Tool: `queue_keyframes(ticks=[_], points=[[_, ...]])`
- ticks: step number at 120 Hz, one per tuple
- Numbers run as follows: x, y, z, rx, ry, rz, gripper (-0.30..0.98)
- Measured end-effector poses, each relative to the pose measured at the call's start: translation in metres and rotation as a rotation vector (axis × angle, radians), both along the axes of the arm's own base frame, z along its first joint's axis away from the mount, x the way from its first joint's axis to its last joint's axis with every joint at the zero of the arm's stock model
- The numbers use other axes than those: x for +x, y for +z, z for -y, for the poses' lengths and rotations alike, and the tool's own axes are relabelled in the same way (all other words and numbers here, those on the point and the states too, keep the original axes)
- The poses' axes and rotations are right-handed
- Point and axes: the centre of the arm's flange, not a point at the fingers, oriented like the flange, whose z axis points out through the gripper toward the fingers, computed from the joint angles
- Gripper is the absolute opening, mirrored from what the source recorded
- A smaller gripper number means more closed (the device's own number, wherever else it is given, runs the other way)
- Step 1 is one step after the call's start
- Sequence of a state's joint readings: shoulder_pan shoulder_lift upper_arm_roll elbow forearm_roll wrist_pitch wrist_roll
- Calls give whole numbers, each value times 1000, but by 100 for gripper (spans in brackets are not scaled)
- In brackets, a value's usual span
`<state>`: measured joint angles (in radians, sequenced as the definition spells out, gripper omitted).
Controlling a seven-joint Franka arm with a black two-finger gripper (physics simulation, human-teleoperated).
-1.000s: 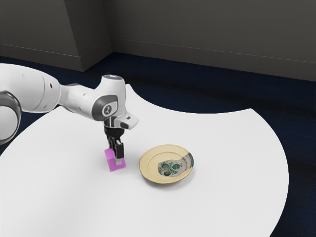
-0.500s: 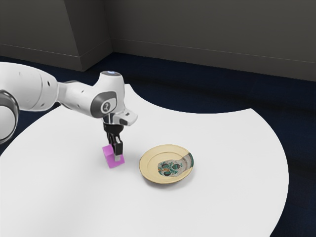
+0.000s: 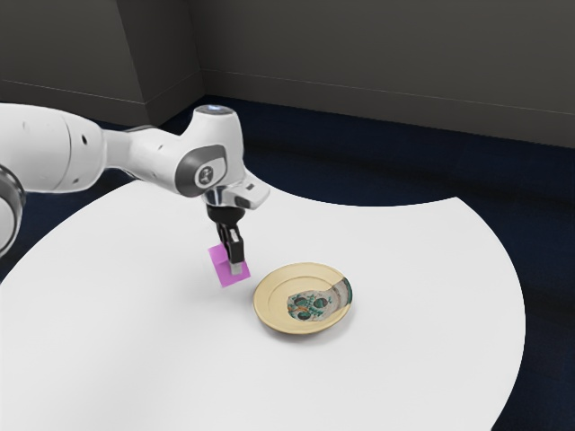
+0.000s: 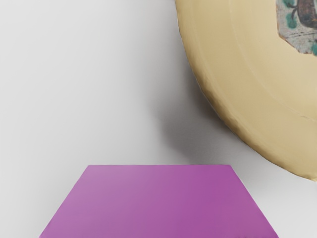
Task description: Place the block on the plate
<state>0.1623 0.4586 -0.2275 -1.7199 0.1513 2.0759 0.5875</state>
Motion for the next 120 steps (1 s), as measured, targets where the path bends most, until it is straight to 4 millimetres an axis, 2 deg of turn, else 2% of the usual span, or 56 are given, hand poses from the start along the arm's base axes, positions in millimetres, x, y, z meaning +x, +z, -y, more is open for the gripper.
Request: queue_keyframes(ticks=[16,26,38,58,72,88,104,120], points=[[9,21,36,-29,-44,44,40],[10,26,59,-44,-73,53,40],[7,24,89,-63,-109,48,40],[6,5,132,-83,-165,27,40],[9,-10,144,-90,-178,14,43],[11,-6,148,-91,-186,20,55],[8,27,148,-79,-195,49,61],[2,71,147,-60,-201,84,65]])
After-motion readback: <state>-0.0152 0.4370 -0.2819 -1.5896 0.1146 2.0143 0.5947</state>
